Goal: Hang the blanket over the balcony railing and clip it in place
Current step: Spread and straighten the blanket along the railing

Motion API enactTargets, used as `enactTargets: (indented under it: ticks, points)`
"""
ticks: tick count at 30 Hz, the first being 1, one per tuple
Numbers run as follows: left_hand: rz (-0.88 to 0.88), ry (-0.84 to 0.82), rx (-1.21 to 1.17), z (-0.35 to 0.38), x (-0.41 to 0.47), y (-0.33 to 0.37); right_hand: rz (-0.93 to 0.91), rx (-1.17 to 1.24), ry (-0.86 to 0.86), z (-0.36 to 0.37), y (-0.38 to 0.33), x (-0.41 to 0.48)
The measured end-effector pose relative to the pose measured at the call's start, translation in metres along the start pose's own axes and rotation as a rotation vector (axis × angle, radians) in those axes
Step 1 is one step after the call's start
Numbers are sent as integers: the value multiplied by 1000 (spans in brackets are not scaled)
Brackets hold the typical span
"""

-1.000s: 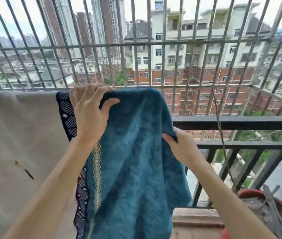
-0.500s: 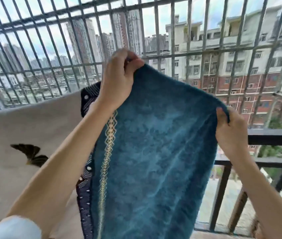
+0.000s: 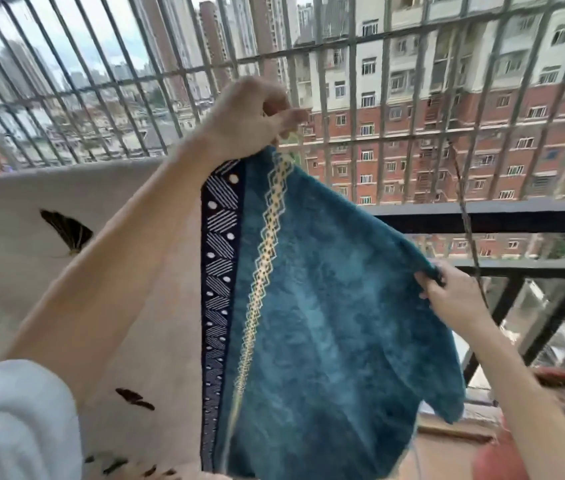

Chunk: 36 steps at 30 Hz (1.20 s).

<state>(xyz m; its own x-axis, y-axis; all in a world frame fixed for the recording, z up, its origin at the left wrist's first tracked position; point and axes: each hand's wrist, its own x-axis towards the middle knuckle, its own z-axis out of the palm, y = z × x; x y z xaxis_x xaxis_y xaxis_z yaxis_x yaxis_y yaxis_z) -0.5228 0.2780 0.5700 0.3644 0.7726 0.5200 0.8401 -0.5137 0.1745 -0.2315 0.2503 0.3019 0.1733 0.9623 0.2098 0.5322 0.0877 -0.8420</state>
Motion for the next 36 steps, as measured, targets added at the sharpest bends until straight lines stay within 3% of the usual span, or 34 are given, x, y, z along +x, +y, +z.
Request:
enactTargets:
  ticks: [7,20,28,36]
  points:
    - [-80,84,17,-16,-59,-23,55,59,-136,30,1,-16]
    - [-119,333,-28,-44,-104,-84,-204,242,-164,63,-95,-57]
    - [-57,312,124,-29,-130,-93,-265,190,-80,100,-120,-59]
    - [58,251,-33,20,-169,-73,-292,143,-33,101,-117,-66]
